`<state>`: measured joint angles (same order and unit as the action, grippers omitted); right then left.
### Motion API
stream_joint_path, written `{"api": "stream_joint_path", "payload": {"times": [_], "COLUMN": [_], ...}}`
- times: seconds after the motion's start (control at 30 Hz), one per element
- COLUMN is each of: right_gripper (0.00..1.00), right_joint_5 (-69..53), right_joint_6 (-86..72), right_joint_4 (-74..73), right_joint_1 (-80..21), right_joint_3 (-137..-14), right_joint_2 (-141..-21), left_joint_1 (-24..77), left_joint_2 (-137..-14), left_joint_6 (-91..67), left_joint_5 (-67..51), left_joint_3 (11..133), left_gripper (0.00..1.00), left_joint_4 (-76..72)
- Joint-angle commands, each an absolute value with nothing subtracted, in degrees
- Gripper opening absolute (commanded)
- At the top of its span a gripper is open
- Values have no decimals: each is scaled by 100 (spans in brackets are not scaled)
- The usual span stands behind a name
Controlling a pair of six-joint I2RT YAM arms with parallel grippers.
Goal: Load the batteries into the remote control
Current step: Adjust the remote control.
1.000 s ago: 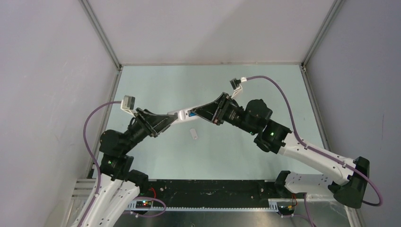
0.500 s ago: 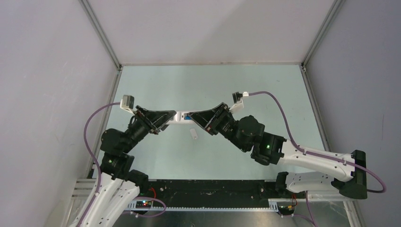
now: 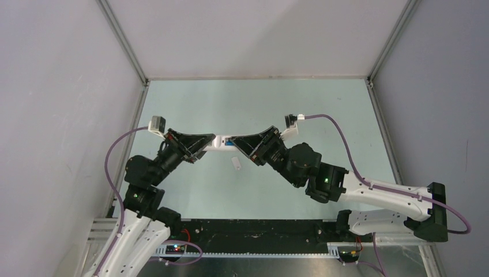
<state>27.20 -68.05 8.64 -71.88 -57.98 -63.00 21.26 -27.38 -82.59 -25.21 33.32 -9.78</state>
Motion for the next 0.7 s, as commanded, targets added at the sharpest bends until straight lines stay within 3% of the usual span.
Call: {"api": "stream_joint_path", "payload": {"times": [0.0, 0.07, 0.1, 0.17, 0.2, 0.33, 0.4, 0.53, 0.67], "right_gripper": [23, 24, 25, 31, 38, 67, 76, 87, 91], "right_joint_5": [3098, 2992, 2932, 2859, 2849, 2862, 2907, 2924, 2962], "right_joint_6": [-6957, -6997, -7020, -7078, -7112, -7169, -7087, -6985, -6926], "right_joint_4": [663, 629, 613, 540, 458, 252, 176, -78, -477], "right_joint_1": [-7052, -7005, -6981, -6948, -6937, -6909, -6895, -6836, -6778], "right_joint_3": [-5757, -5757, -5757, -5757, -5752, -5756, -5757, -5757, -5757], "right_joint_2": [-6387, -6404, -6406, -6407, -6398, -6316, -6252, -6039, -5801], "left_joint_1": [2164, 2163, 2163, 2162, 2162, 2162, 2158, 2150, 2106], "left_joint_2": [-2725, -2781, -2802, -2830, -2839, -2879, -2932, -3071, -3221], "left_joint_6": [-8258, -8247, -8238, -8228, -8227, -8211, -8198, -8128, -7896], "left_joint_5": [-2795, -2874, -2892, -2921, -2919, -2790, -2715, -2613, -2526], "left_joint_3": [3362, 3370, 3367, 3371, 3373, 3374, 3368, 3333, 3287], "left_gripper": [31, 25, 17, 4, 2, 0, 0, 0, 0], "left_joint_4": [-1366, -1363, -1367, -1367, -1369, -1318, -1273, -1229, -1138]}}
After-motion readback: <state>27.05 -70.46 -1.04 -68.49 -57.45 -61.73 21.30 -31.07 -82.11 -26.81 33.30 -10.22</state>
